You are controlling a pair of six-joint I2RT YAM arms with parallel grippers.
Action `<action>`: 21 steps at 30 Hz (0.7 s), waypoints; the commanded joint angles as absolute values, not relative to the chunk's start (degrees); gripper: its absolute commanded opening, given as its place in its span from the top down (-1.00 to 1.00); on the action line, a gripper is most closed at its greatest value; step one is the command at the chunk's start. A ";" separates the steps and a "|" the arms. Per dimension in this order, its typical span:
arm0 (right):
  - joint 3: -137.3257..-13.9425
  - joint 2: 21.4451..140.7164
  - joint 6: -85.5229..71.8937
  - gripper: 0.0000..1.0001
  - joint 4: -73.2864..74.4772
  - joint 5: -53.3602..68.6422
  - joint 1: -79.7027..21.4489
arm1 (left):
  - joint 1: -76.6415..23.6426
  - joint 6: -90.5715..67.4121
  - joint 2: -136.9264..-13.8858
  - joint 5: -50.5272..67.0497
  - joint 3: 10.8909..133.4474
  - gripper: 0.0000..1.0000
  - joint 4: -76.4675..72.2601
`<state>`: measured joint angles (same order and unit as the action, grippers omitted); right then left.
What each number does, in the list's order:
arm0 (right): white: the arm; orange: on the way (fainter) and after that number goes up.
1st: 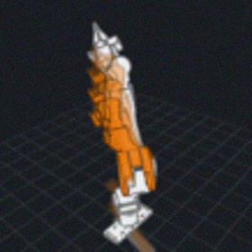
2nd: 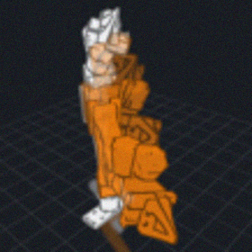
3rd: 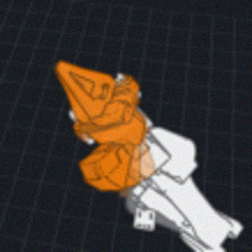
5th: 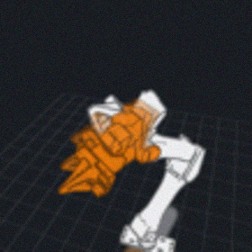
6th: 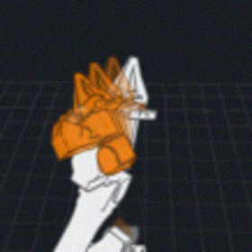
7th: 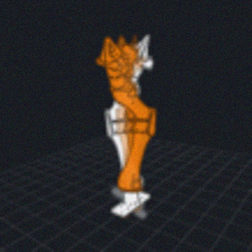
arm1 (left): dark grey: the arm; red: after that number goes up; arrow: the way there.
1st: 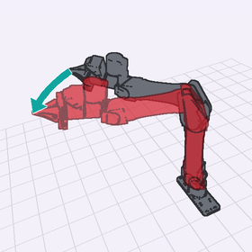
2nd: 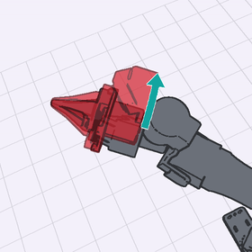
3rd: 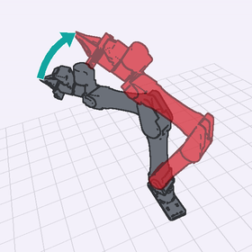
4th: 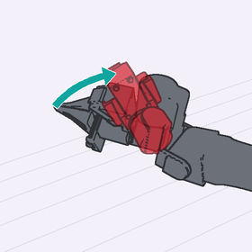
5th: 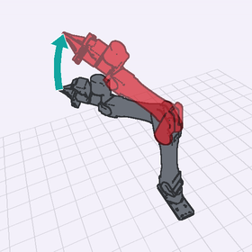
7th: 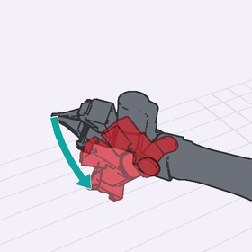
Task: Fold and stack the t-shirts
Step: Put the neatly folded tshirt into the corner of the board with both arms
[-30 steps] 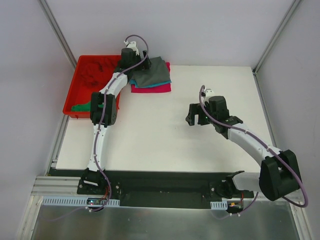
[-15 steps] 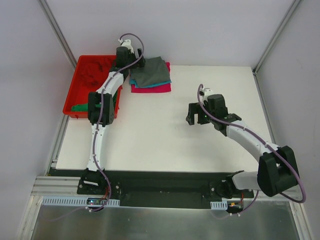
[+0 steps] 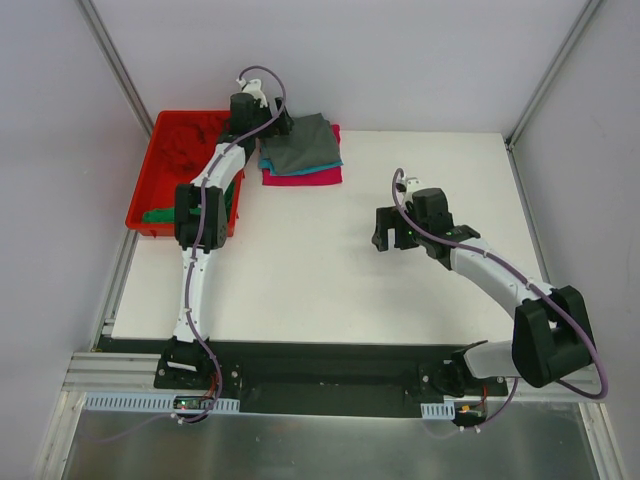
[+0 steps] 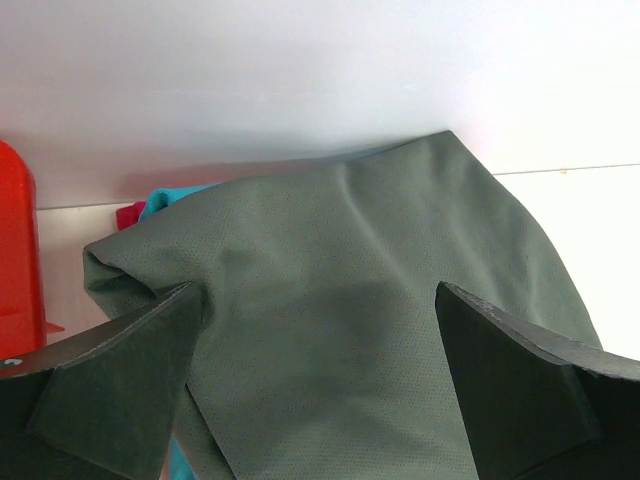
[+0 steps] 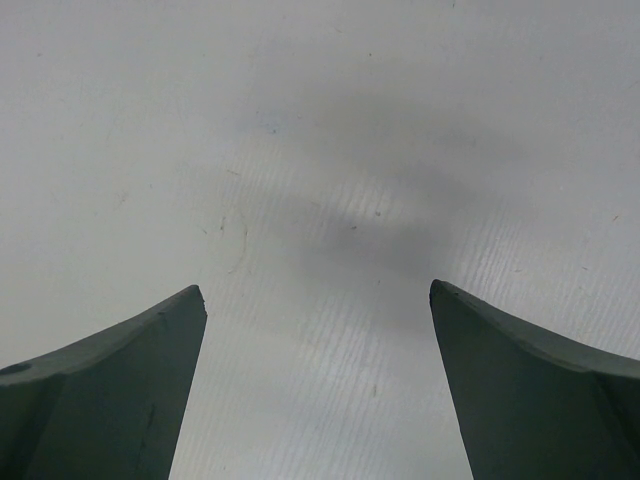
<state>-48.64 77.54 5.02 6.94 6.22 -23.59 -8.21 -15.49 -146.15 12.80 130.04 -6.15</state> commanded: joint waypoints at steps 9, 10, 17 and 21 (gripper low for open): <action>-51.24 73.92 5.36 -0.92 7.65 3.61 -23.20 | -8.26 -18.63 -144.42 18.63 133.07 -0.98 -6.24; -50.89 72.87 5.27 -0.92 7.73 3.26 -23.29 | -8.35 -18.63 -142.66 18.46 133.07 -0.98 -5.98; -47.64 64.26 3.17 -0.92 7.82 2.46 -23.29 | -8.52 -20.30 -122.03 18.02 123.60 -0.98 -3.60; -44.13 58.73 0.19 -0.92 7.82 0.45 -23.20 | -8.96 -25.03 -105.69 20.12 108.59 -0.98 -2.73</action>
